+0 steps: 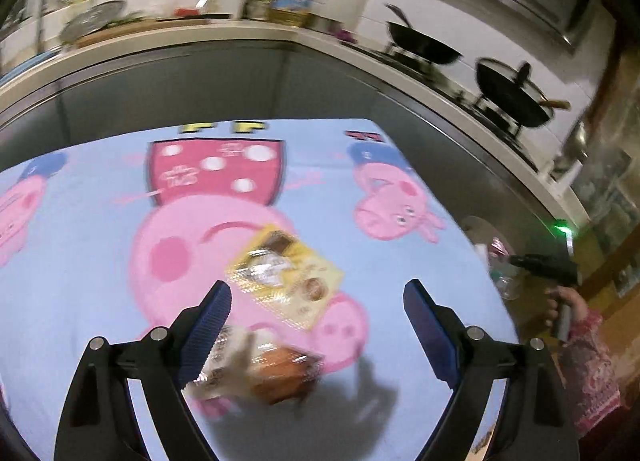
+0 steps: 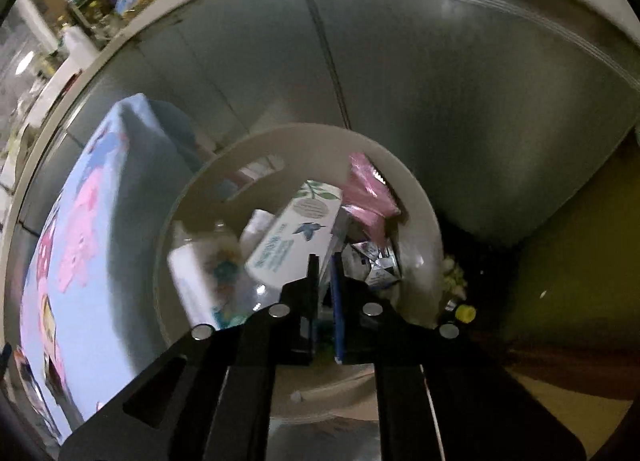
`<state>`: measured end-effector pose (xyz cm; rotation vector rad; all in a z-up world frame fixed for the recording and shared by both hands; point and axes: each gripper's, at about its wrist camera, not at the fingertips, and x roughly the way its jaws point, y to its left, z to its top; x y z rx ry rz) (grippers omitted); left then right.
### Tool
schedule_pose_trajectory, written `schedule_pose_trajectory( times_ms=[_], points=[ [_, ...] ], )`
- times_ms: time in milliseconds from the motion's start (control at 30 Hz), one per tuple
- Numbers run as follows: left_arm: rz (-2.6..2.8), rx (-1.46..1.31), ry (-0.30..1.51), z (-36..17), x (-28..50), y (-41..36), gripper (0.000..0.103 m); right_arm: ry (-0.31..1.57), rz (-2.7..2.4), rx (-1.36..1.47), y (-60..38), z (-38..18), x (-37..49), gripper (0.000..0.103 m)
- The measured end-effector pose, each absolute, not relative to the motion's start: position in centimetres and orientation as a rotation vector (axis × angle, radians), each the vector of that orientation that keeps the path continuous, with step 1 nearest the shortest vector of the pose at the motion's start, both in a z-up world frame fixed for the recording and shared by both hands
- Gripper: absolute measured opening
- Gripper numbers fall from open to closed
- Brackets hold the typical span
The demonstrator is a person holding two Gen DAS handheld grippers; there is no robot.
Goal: Collect trash
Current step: 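Grasp the white-and-orange snack pouch with the left gripper while the right grasps the yellow bag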
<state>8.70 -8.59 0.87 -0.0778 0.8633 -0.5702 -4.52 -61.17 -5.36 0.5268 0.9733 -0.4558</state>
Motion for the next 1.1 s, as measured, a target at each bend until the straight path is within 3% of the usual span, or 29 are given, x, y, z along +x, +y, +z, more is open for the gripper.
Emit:
schedule_pose_trajectory(
  times_ms=[267, 400, 467, 867, 1000, 1100],
  points=[
    [-0.474, -0.148, 0.835, 0.5, 8.5, -1.3, 0.088, 0.831, -0.360, 0.514, -57.1, 1.6, -7.0, 0.012],
    [-0.480, -0.190, 0.835, 0.2, 8.2, 0.8, 0.088, 0.784, -0.240, 0.467, -52.2, 4.4, -4.6, 0.029],
    [-0.489, -0.196, 0.838, -0.2, 8.0, 1.2, 0.088, 0.791, -0.151, 0.458, -49.0, 4.6, -2.6, 0.030],
    [-0.650, -0.348, 1.060, -5.9, 7.1, 2.1, 0.087, 0.937, 0.288, 0.372, -28.8, -4.1, 10.1, 0.032],
    [-0.722, -0.452, 1.110, -7.4, 6.0, 2.0, 0.087, 0.904, 0.324, 0.310, -26.7, -4.9, 12.6, 0.047],
    [-0.739, -0.505, 1.148, -8.6, 6.2, 1.5, 0.087, 0.905, 0.345, 0.289, -25.6, -6.0, 13.3, 0.047]
  ],
)
